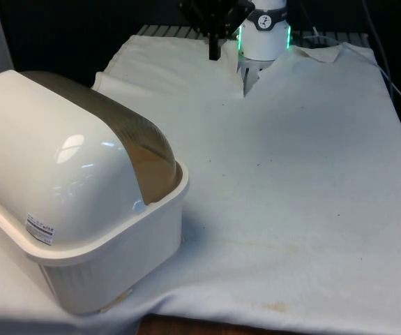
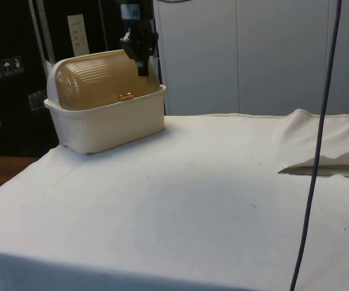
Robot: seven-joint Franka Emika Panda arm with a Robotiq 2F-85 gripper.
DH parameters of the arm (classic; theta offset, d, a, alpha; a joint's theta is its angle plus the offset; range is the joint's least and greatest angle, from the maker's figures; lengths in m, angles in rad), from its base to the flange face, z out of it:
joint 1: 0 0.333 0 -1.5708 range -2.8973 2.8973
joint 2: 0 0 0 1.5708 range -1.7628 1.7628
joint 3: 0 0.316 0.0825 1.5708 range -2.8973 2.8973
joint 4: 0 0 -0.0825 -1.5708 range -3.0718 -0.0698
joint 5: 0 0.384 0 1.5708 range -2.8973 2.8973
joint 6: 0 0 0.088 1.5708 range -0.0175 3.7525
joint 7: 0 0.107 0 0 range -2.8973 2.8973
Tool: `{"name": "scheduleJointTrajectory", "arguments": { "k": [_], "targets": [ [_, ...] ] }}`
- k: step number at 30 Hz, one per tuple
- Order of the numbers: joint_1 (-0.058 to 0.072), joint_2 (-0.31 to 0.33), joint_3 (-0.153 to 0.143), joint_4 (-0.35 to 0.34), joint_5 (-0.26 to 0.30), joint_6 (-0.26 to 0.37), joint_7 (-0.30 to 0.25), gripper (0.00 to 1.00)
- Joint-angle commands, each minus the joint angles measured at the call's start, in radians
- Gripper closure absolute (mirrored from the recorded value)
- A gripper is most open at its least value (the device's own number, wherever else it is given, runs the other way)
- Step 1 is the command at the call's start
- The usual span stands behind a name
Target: Open the lid, then close it.
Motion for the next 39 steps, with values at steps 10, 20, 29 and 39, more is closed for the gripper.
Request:
{"name": "scheduleJointTrajectory", "arguments": {
  "k": [10, 20, 29, 39],
  "targets": [
    [-0.016, 0.047, -0.030, -0.018, 0.018, 0.117, -0.032, 1.00],
    [-0.022, 0.104, -0.054, -0.005, 0.016, 0.200, -0.035, 1.00],
    [-0.018, 0.160, -0.067, 0.008, 0.002, 0.286, -0.008, 1.00],
    [-0.012, 0.188, -0.074, 0.005, -0.035, 0.369, 0.056, 1.00]
  ]
}}
